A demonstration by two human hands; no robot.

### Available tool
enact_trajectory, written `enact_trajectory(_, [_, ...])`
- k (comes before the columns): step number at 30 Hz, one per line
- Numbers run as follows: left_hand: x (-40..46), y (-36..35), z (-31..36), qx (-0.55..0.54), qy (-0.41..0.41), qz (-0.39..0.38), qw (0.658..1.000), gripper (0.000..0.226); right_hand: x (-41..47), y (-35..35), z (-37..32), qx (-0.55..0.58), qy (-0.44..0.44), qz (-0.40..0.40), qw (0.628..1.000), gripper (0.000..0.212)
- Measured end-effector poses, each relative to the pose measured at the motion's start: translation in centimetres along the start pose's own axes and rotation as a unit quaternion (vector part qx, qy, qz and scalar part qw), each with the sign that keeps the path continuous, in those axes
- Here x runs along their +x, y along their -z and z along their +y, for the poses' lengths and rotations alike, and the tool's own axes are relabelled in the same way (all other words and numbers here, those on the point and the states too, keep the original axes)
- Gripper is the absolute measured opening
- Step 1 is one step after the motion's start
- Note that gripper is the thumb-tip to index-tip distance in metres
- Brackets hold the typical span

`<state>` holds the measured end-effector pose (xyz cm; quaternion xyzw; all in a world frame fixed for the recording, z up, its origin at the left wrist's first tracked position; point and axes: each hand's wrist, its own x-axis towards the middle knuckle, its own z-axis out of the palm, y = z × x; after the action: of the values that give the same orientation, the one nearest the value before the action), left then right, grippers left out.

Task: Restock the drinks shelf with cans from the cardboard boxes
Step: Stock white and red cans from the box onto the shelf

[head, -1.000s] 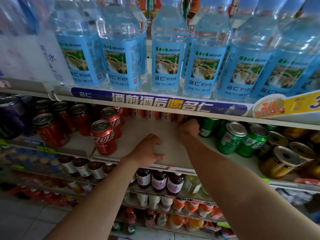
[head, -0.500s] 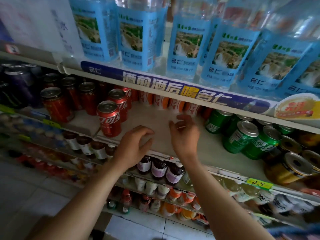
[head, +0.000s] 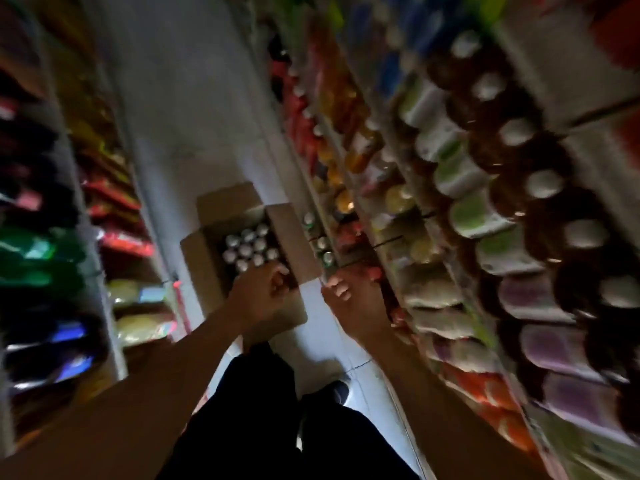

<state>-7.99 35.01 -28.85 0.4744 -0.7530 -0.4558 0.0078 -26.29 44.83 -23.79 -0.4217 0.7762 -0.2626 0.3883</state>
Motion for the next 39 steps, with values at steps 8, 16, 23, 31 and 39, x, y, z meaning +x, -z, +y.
enact_trajectory(8, [6.7, -6.2, -22.5, -0.068, 0.183, -0.007, 0.981, 0.046, 16.0, -24.8, 13.3, -0.028, -0.057, -0.155, 0.986, 0.022])
enact_trajectory(16, [16.3, -14.9, -36.9, -0.057, 0.184, -0.009, 0.981, 0.032, 29.1, -41.4, 26.0, -0.132, -0.062, -0.169, 0.975, 0.053])
enact_trajectory(23, [18.1, -19.3, -41.0, -0.113, 0.168, 0.011, 0.979, 0.034, 34.9, -48.2, 31.5, -0.208, -0.065, -0.119, 0.969, 0.061])
enact_trajectory(31, [17.5, -18.3, -39.8, -0.137, 0.185, 0.030, 0.973, 0.040, 33.4, -44.8, 29.6, -0.205, -0.053, -0.112, 0.971, 0.060])
enact_trajectory(39, [14.2, -8.2, -25.4, -0.132, 0.036, -0.070, 0.988, 0.105, 21.6, -24.8, 13.1, 0.006, -0.072, -0.047, 0.996, 0.023])
